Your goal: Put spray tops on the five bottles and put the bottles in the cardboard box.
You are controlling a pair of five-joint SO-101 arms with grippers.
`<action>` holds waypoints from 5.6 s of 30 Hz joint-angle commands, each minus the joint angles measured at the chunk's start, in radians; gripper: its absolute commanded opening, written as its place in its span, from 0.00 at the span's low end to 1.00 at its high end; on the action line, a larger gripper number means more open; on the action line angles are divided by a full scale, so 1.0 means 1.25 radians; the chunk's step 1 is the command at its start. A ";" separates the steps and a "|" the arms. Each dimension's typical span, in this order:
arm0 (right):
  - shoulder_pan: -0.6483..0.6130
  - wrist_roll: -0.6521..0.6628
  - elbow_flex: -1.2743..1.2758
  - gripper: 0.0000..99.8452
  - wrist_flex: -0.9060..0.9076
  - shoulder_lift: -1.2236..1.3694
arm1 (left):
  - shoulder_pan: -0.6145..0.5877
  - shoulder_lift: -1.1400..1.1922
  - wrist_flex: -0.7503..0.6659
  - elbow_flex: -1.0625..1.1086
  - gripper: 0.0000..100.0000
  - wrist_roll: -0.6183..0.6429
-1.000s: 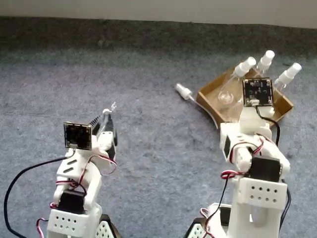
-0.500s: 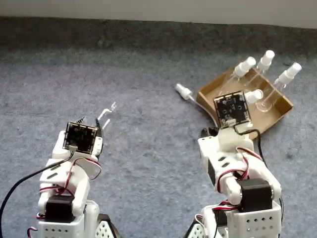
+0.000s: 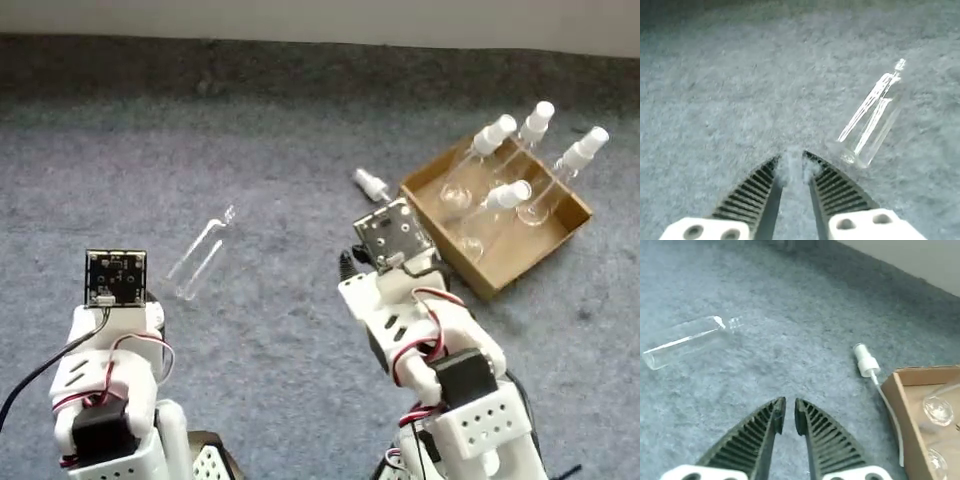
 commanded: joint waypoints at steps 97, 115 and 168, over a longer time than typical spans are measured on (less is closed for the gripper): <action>-0.117 -0.216 -1.119 0.06 0.479 1.150 | -0.231 0.007 0.029 0.188 0.00 0.060; 0.055 0.119 -1.111 0.05 0.708 0.855 | -0.230 0.007 0.005 0.222 0.00 0.060; 0.184 0.295 -0.062 0.20 0.034 0.634 | -0.230 0.007 0.005 0.226 0.00 0.060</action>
